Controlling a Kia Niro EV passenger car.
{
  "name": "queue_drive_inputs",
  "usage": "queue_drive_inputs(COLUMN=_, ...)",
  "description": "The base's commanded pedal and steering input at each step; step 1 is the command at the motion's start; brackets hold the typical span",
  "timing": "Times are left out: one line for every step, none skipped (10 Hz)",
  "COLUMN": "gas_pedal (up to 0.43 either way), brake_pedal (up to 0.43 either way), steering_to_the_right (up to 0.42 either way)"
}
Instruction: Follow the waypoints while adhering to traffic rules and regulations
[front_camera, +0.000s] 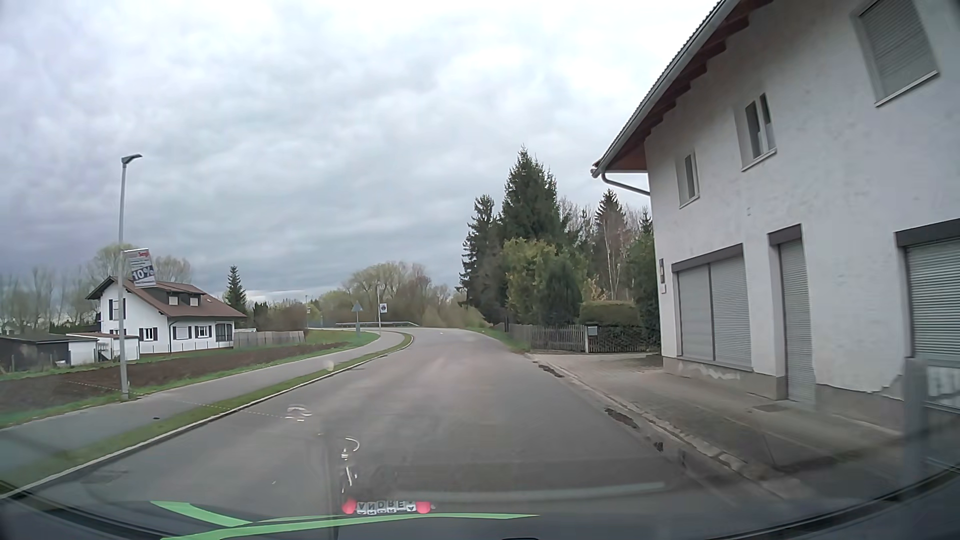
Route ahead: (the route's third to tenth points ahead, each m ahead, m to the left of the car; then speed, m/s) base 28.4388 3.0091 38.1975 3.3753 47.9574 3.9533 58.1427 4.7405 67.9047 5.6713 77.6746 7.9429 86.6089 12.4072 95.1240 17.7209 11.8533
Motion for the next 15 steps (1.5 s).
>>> queue_drive_inputs(gas_pedal=0.157, brake_pedal=0.0, steering_to_the_right=-0.006)
queue_drive_inputs(gas_pedal=0.157, brake_pedal=0.0, steering_to_the_right=-0.005)
queue_drive_inputs(gas_pedal=0.157, brake_pedal=0.0, steering_to_the_right=-0.005)
queue_drive_inputs(gas_pedal=0.15, brake_pedal=0.0, steering_to_the_right=-0.005)
queue_drive_inputs(gas_pedal=0.15, brake_pedal=0.0, steering_to_the_right=-0.004)
queue_drive_inputs(gas_pedal=0.15, brake_pedal=0.0, steering_to_the_right=-0.004)
queue_drive_inputs(gas_pedal=0.15, brake_pedal=0.0, steering_to_the_right=-0.004)
queue_drive_inputs(gas_pedal=0.138, brake_pedal=0.0, steering_to_the_right=-0.003)
queue_drive_inputs(gas_pedal=0.138, brake_pedal=0.0, steering_to_the_right=-0.002)
queue_drive_inputs(gas_pedal=0.13, brake_pedal=0.0, steering_to_the_right=-0.002)
queue_drive_inputs(gas_pedal=0.118, brake_pedal=0.0, steering_to_the_right=-0.002)
queue_drive_inputs(gas_pedal=0.11, brake_pedal=0.0, steering_to_the_right=-0.002)
queue_drive_inputs(gas_pedal=0.098, brake_pedal=0.0, steering_to_the_right=-0.002)
queue_drive_inputs(gas_pedal=0.087, brake_pedal=0.0, steering_to_the_right=-0.002)
queue_drive_inputs(gas_pedal=0.087, brake_pedal=0.0, steering_to_the_right=-0.002)
